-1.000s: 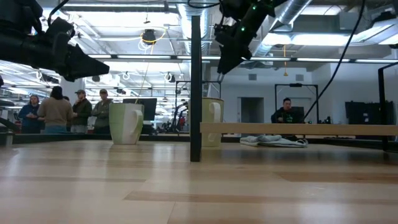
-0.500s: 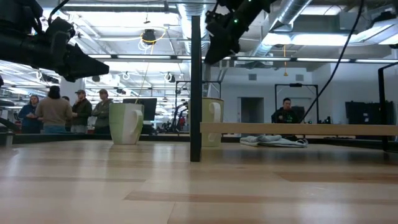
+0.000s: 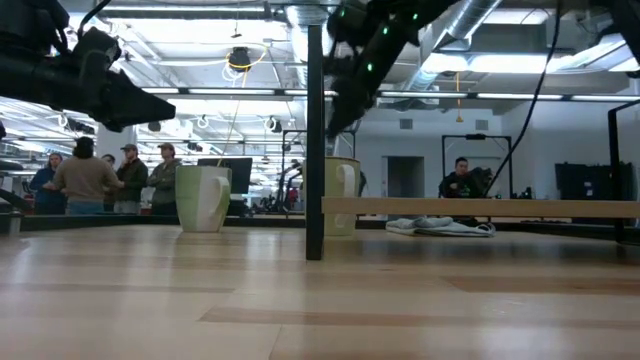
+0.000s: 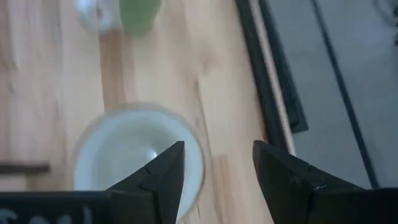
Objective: Stack small to large cups/mugs on shelf
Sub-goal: Put the light green mug on the shelf
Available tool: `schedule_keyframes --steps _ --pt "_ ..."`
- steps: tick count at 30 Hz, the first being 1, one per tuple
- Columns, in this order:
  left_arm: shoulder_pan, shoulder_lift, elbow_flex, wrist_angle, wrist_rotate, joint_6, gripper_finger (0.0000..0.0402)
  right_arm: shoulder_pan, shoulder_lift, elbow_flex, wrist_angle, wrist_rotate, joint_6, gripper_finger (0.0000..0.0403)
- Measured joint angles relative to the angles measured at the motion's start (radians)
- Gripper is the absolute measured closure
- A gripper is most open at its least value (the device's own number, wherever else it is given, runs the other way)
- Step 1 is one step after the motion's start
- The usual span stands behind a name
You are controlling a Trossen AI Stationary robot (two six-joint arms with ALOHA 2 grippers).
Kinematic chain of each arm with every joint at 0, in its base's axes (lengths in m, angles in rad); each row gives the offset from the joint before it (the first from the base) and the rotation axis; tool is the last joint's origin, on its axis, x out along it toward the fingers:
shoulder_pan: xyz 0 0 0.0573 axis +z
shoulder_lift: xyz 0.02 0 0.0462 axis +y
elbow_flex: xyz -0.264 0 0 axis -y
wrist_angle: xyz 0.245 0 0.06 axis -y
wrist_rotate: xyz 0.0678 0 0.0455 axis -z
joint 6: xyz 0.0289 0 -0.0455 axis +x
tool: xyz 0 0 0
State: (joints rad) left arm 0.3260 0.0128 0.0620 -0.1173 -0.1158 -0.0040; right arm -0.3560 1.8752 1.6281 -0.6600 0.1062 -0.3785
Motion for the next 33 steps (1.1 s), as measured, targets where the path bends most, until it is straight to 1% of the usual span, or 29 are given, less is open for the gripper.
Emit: schedule_keyframes --steps 4,7,15,21,33 --pt "0.0 0.0 0.0 -0.004 0.051 0.0 0.028 -0.002 0.041 0.001 -0.006 0.001 -0.045 0.0191" --pt "0.0 0.0 0.0 -0.006 0.07 0.0 0.028 -0.002 0.065 0.0 -0.006 0.007 -0.062 0.0191" --pt "0.0 0.0 0.0 -0.011 0.102 0.027 0.028 -0.001 0.067 0.0 -0.016 0.014 -0.067 0.0191" --pt "0.0 0.0 -0.001 -0.011 0.106 0.045 0.028 0.009 0.067 0.0 -0.048 0.013 -0.047 0.0191" --pt "0.0 0.0 -0.001 -0.012 0.109 0.053 0.028 0.012 0.074 0.001 -0.051 0.009 0.012 0.0191"
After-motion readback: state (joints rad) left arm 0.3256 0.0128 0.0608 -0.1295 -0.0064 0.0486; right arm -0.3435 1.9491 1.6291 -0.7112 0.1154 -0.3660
